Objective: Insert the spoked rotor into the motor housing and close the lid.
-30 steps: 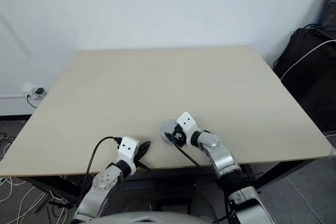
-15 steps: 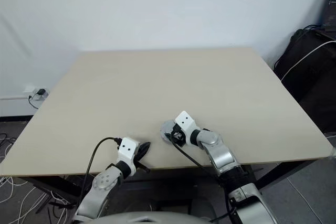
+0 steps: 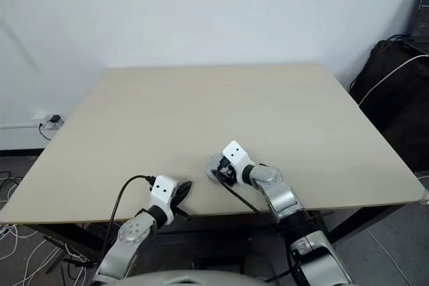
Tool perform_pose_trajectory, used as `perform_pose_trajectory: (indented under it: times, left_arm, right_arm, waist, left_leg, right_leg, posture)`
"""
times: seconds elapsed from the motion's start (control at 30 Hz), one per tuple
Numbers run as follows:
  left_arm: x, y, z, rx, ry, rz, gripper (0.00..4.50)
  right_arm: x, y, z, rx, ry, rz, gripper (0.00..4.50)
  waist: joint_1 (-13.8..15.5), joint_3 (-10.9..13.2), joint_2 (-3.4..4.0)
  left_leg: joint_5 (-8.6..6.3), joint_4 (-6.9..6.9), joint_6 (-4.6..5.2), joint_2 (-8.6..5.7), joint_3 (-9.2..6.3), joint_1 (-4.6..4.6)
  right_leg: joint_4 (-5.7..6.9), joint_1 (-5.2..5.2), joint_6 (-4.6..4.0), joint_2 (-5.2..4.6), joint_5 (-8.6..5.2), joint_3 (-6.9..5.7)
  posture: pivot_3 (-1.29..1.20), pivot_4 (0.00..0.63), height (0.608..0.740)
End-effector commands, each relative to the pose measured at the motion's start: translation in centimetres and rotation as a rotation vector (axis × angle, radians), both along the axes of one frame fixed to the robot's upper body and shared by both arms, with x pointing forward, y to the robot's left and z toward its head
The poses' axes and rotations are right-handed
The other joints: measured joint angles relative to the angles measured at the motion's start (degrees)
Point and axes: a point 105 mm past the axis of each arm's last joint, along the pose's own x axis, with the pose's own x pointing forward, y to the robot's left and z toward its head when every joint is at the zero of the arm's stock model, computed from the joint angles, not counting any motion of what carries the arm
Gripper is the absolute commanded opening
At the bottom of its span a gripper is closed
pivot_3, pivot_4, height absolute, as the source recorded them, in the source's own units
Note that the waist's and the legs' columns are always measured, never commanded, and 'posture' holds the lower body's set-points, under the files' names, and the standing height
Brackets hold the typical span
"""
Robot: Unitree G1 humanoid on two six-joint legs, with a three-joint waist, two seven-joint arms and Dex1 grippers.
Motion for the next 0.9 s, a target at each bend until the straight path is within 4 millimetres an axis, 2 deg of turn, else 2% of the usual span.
perform_pose_trajectory:
  times: [0.03, 0.23, 0.33, 0.43, 0.6, 0.9]
  left_arm:
    - [1.5, -0.1, 1.9, 0.018, -0.084, -0.025, 0.0]
    - [5.2, 0.3, 2.8, 0.076, -0.086, -0.003, 0.0]
    - [6.9, -0.3, 4.1, 0.026, -0.1, -0.008, 0.0]
    - [8.1, -1.4, 4.6, -0.069, -0.026, -0.04, 0.0]
    - [8.8, -3.6, 5.0, -0.202, 0.128, -0.142, 0.0]
    - [9.0, -4.0, 3.6, -0.18, 0.257, -0.145, 0.0]
  right_arm:
    - [-0.8, -0.9, -1.6, -0.069, 0.063, -0.001, 3.29]
    - [-1.0, -0.7, -1.5, -0.061, 0.063, -0.001, 3.29]
    - [-1.1, -0.7, -1.5, -0.059, 0.061, -0.003, 3.29]
    - [-1.1, -0.6, -1.4, -0.056, 0.059, -0.005, 3.29]
    - [-1.1, -0.6, -1.2, -0.053, 0.055, -0.011, 3.29]
    - [-1.1, -0.7, -1.0, -0.05, 0.049, -0.023, 3.29]
  waist:
    - [0.0, 0.0, -0.01]
    - [0.2, 0.0, 0.0]
    - [0.2, 0.0, -0.06]
    - [0.2, 0.0, -0.1]
    - [-0.1, 0.0, -0.1]
    - [-0.2, 0.1, -0.15]
  left_leg:
    - [-0.01, -0.01, 0.05, 0.0, -0.01, -0.01]
    - [-0.02, -0.05, 0.15, -0.01, -0.07, -0.05]
    - [-0.01, -0.05, 0.17, -0.04, -0.09, -0.06]
    - [0.02, -0.04, 0.24, -0.05, -0.1, -0.09]
    - [0.0, -0.04, 0.29, -0.06, -0.11, -0.14]
    - [-0.08, -0.09, 0.27, -0.07, -0.16, -0.15]
  right_leg:
    - [0.0, -0.03, 0.02, 0.01, -0.02, -0.01]
    - [-0.03, -0.06, 0.02, 0.01, -0.06, -0.04]
    - [-0.04, -0.06, 0.04, 0.03, -0.07, -0.07]
    - [-0.05, -0.08, 0.04, 0.02, -0.07, -0.06]
    - [-0.08, -0.13, 0.08, 0.03, -0.09, -0.05]
    - [-0.08, -0.17, 0.08, 0.05, -0.15, 0.05]
  posture:
    - [0.0, 0.0, 0.74]
    - [0.0, 0.0, 0.74]
    - [0.0, 0.0, 0.74]
    - [0.0, 0.0, 0.74]
    - [0.0, 0.0, 0.74]
    - [0.0, 0.0, 0.74]
